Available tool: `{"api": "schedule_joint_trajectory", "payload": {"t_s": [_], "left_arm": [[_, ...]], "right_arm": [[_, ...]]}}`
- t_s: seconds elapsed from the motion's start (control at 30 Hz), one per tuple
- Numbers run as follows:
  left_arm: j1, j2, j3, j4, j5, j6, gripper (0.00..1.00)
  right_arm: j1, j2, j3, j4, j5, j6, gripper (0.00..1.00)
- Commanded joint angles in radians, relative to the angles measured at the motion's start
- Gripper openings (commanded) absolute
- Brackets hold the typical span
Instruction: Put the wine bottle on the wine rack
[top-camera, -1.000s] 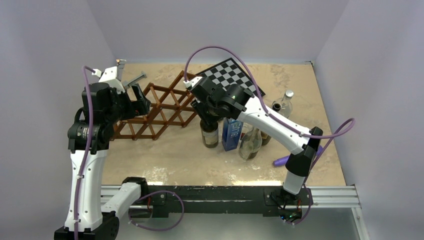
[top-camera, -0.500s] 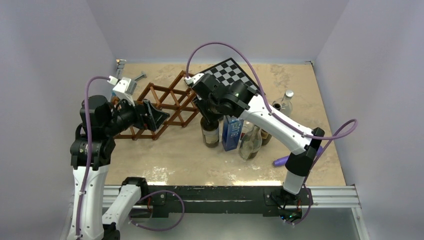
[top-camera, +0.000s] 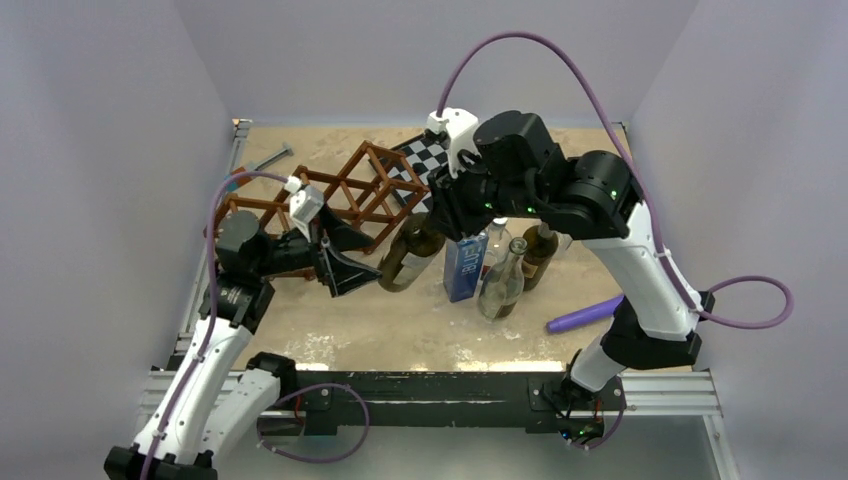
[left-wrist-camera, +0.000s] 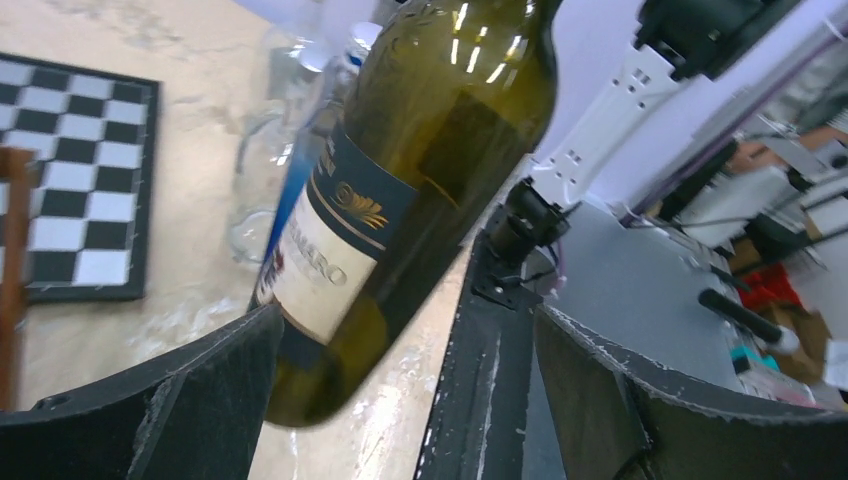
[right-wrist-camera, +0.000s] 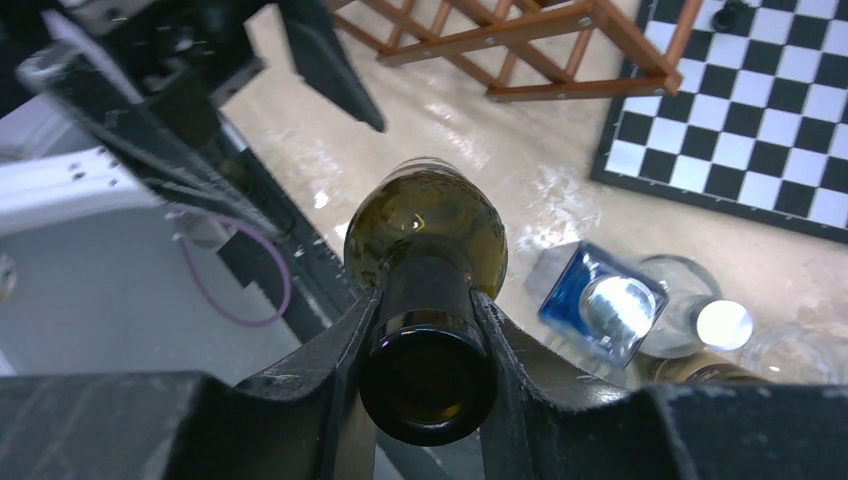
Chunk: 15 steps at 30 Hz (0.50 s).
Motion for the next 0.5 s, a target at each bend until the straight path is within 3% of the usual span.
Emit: {"api": "schedule_joint_trajectory", "payload": {"t_s": [0.0,0.23,0.47], "left_arm": [[-0.134,0.082,-0.024,0.206,0.051,0.034,0.99],[-0.386,0.23,-0.047,0.269,0.021,0.11,0.98],[-0.428,0.271,-0.147,0.574,0.049,-0.037,0.96]], "right_arm": [[-0.001,-0.049,0.046,0.02,-0.152,0.034,0.0],[-0.001,-0.052,0.074,0.019,-0.241,0.097,0.0],[-0.001,-0.076,0.058,0.029,-0.252,0.12,0.0]]}}
